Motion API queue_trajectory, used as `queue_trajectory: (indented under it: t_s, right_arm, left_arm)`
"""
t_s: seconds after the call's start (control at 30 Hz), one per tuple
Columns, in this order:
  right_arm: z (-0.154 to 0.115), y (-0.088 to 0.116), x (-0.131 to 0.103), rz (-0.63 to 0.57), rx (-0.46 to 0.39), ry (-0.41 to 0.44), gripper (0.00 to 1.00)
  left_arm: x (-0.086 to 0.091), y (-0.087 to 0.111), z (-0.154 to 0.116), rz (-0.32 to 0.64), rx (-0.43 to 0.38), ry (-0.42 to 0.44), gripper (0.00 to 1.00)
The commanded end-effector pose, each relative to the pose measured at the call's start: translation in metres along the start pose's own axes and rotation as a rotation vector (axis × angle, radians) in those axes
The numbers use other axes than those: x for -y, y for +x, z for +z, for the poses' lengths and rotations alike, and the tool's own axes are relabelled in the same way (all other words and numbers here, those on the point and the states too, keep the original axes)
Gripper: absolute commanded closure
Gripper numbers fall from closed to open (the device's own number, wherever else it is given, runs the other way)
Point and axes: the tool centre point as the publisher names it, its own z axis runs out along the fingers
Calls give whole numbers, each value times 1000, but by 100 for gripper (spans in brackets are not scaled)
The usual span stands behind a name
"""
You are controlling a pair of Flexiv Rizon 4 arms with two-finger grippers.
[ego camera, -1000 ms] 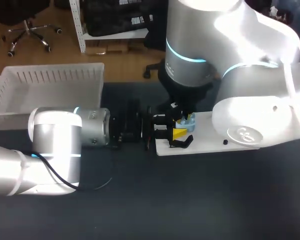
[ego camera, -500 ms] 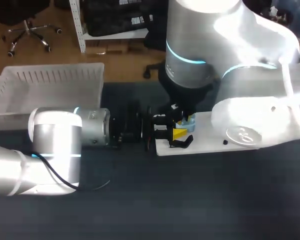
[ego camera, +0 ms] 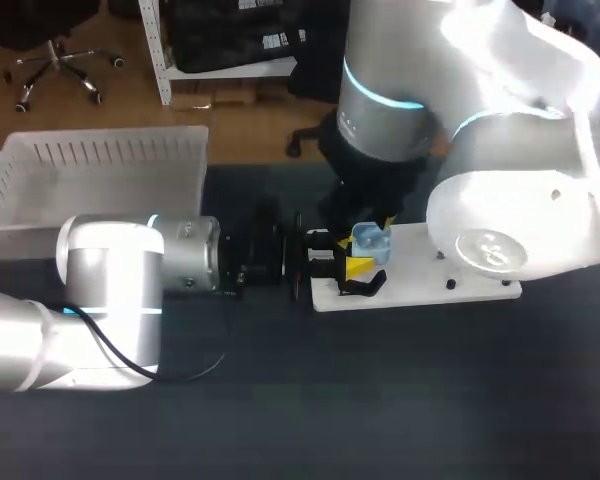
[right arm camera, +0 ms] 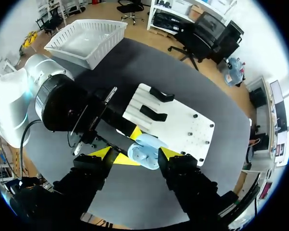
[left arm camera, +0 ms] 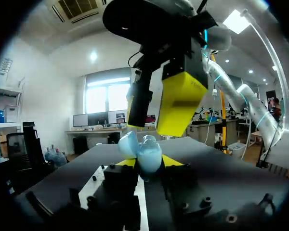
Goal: Pick up each earbud case from the left stands, insert the matching earbuds, close the lid, and place the case in the box.
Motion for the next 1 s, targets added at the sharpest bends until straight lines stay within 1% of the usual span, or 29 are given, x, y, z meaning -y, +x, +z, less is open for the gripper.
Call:
queue_trajectory:
  t_s: [0.03,0.1,0.13,0.2,0.3,0.47,0.57,0.77,0.9,1.0]
  right_arm:
    - [-18,4,14,41,29,-44,22]
    - [-19,0,22,82,36,-39,18]
    - [-18,-4,29,118,31,-43,13]
    - [-14,-11,43,192,23,-70,7]
    - [-8,-20,58,267,20,-58,0]
    - [3,-29,77,330,1,-32,0]
    - [10,-31,83,346,-22,-26,0]
    - [30,-20,81,341,-96,-18,0]
    - [36,-11,81,321,-142,-17,0]
    - [34,-5,81,319,-153,-17,0]
  left_arm:
    - [2,0,0,4,2,-8,100]
    - [2,0,0,4,2,-8,100]
    - [2,0,0,4,2,-8,100]
    - [2,0,0,4,2,-8,100]
    - [2,0,0,4,2,-8,100]
    - [2,0,0,4,2,-8,100]
    - [2,0,0,4,2,-8,100]
    - [2,0,0,4,2,-8,100]
    - [2,0,0,4,2,-8,100]
    - [2,0,0,4,2,-8,100]
